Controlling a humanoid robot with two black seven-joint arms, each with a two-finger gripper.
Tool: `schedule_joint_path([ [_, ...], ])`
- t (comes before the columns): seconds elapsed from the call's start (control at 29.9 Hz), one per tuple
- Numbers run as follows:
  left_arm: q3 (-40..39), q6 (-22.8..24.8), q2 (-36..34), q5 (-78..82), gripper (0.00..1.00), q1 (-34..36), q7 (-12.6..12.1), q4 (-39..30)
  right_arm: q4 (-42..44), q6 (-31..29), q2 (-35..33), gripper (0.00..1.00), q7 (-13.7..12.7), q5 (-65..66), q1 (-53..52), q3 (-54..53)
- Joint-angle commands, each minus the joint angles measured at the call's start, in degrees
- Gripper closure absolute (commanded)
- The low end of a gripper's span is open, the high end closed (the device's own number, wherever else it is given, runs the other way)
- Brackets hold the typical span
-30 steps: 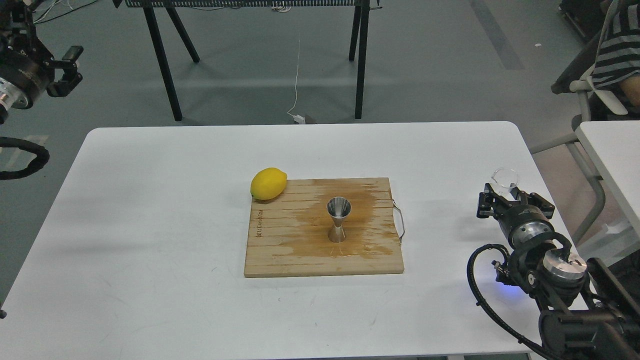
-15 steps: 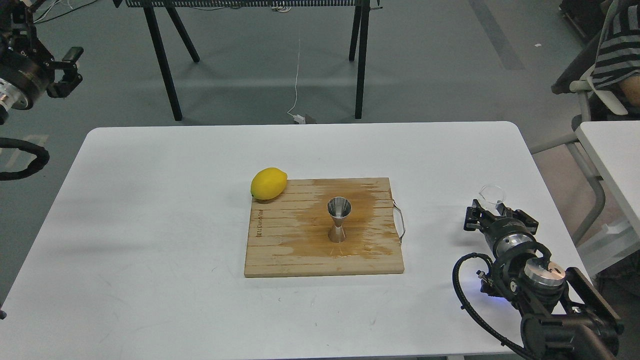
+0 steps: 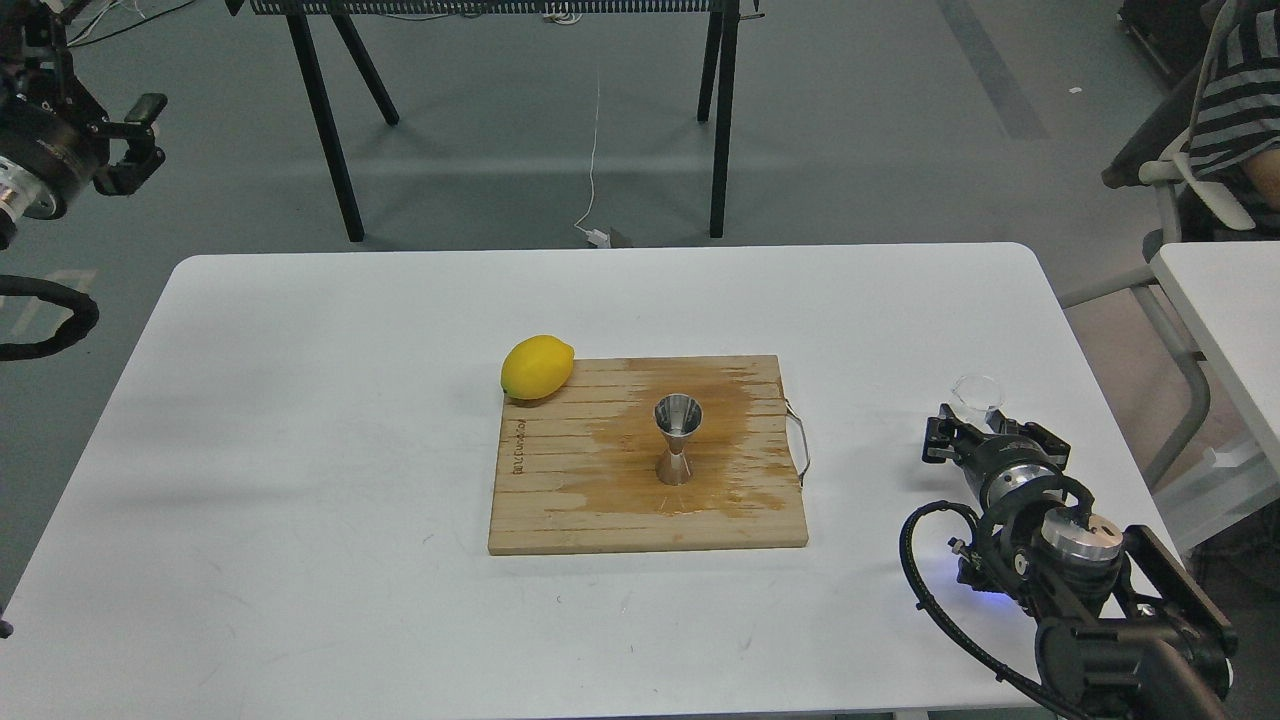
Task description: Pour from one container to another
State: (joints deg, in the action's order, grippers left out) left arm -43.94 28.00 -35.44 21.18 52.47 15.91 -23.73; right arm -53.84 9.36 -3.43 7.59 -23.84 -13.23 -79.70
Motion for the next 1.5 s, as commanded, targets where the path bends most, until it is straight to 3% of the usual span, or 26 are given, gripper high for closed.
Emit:
schedule_joint_path([
  [0.0, 0.0, 0.0, -0.16, 0.0, 0.01, 0.17, 0.0, 0.0, -0.04, 0.13, 0.0, 0.11, -0.03, -0.07, -0.04, -0.01],
  [0.3, 0.0, 0.0, -1.38, 0.0, 0.01, -0.09, 0.09, -0.09, -1.26, 0.04, 0.26, 0.08, -0.03, -0.07, 0.14, 0.25],
  [0.5, 0.0, 0.0, -1.47, -0.09, 0.01, -0.09, 0.09, -0.09, -6.8, -0.04, -0.79, 0.05, -0.03, -0.07, 1.89, 0.52],
  [0.74, 0.0, 0.0, -1.91, 0.0, 0.01, -0.09, 0.09, -0.88, -14.79, -0.04, -6.23, 0.03, 0.06, -0.07, 2.95, -0.45],
  [0.94, 0.0, 0.0, -1.83, 0.09, 0.01, 0.0, 0.09, -0.88, -14.98, -2.76, -13.61, 0.02, -0.29, 0.46, -2.49, 0.16],
  [1.07, -0.88, 0.0, -1.21, -0.35, 0.01, 0.09, 0.09, -0.79, -11.04, -7.5, -17.22, 0.02, -0.47, 2.12, -6.97, 3.31],
  [1.34, -0.79, 0.0, 0.81, -5.79, 0.01, -0.18, -0.26, 1.84, 9.6, -27.44, -16.79, 0.02, -0.56, 5.73, -19.89, 20.35],
  [1.47, -0.53, 0.0, 4.41, -11.41, 0.01, 0.09, -0.35, 2.9, 18.41, -30.98, -16.79, 0.01, -0.38, 5.73, -24.64, 28.19],
])
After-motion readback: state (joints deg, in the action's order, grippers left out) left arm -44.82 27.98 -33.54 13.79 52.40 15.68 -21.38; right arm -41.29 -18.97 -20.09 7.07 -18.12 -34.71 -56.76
